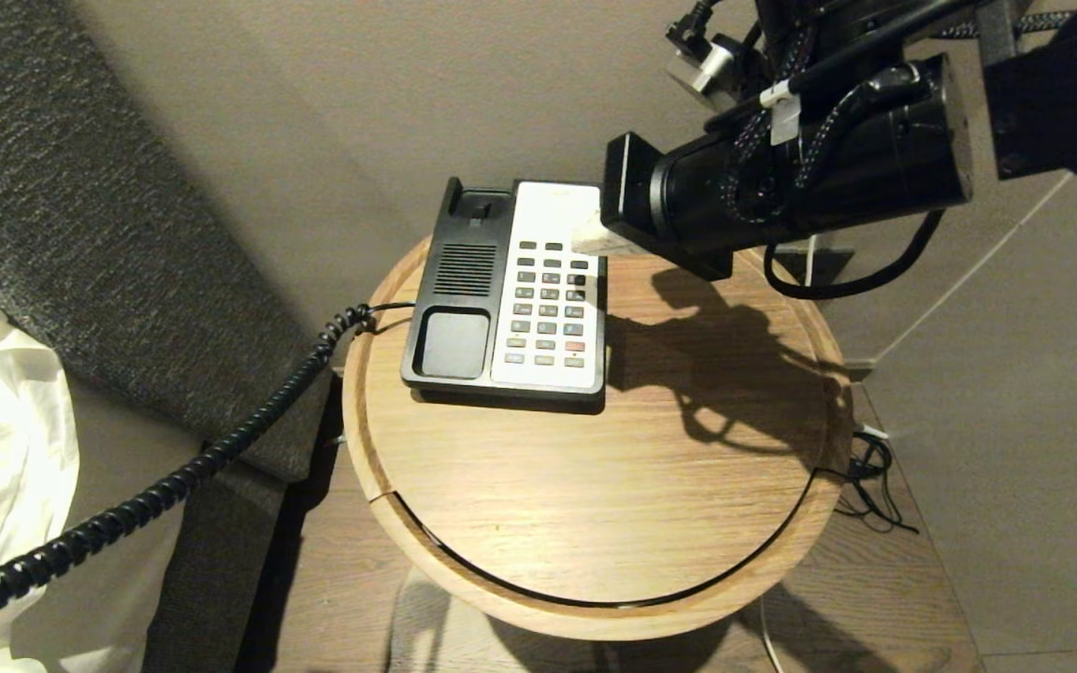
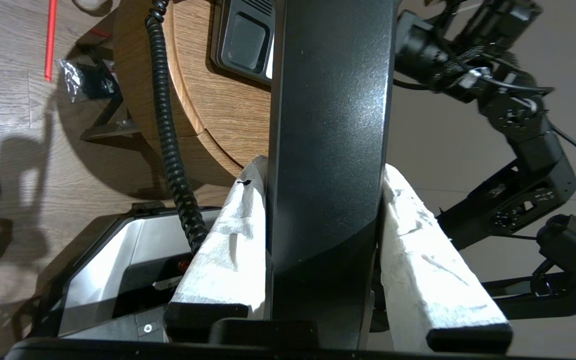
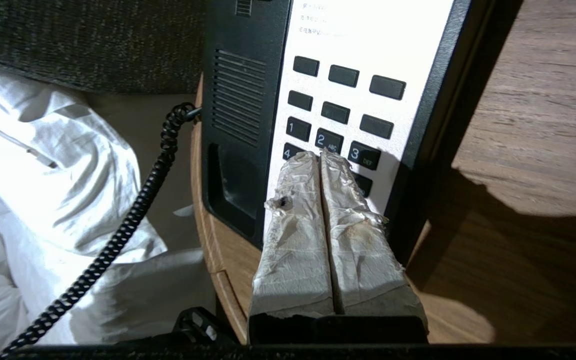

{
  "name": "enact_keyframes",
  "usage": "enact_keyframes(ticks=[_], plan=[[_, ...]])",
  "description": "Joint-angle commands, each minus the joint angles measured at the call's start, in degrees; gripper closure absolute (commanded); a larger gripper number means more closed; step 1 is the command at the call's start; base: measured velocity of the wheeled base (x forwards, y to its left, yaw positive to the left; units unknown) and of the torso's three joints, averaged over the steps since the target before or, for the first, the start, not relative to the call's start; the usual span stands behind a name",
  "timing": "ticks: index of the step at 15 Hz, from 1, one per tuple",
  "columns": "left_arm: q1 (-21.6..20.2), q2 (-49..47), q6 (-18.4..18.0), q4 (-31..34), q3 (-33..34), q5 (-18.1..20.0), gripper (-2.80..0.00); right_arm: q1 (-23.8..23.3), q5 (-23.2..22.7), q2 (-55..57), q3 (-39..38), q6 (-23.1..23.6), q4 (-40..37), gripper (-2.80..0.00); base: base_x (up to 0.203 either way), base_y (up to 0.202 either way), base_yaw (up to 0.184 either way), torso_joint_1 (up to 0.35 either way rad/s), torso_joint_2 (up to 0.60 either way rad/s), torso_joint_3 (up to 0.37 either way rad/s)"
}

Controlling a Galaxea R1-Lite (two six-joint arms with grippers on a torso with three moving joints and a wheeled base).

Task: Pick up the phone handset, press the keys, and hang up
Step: Dial the number

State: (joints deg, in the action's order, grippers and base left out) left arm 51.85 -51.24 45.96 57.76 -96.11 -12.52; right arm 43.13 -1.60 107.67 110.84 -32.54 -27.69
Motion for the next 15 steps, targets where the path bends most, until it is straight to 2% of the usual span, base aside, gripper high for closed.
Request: enact_keyframes(ticks=[1,8,15], plan=[[0.0,-0.1,0.2,0.3,-0.1,-0.1,0.00,0.0,0.6,1.6,0.2,-0.1,0.2,0.00,0.000,0.000,0.000,0.000,0.00,0.000],[0.0,0.3,0.2,0.3,0.0,-0.1,0.00,0.0,0.9,2.1,0.1,0.2,-0.4,0.00,0.000,0.000,0.000,0.000,0.00,0.000],[0.0,0.3,0.1,0.3,-0.1,-0.1,0.00,-0.3,3.2,3.0,0.1,2.0,-0.3,0.00,0.000,0.000,0.000,0.000,0.00,0.000]])
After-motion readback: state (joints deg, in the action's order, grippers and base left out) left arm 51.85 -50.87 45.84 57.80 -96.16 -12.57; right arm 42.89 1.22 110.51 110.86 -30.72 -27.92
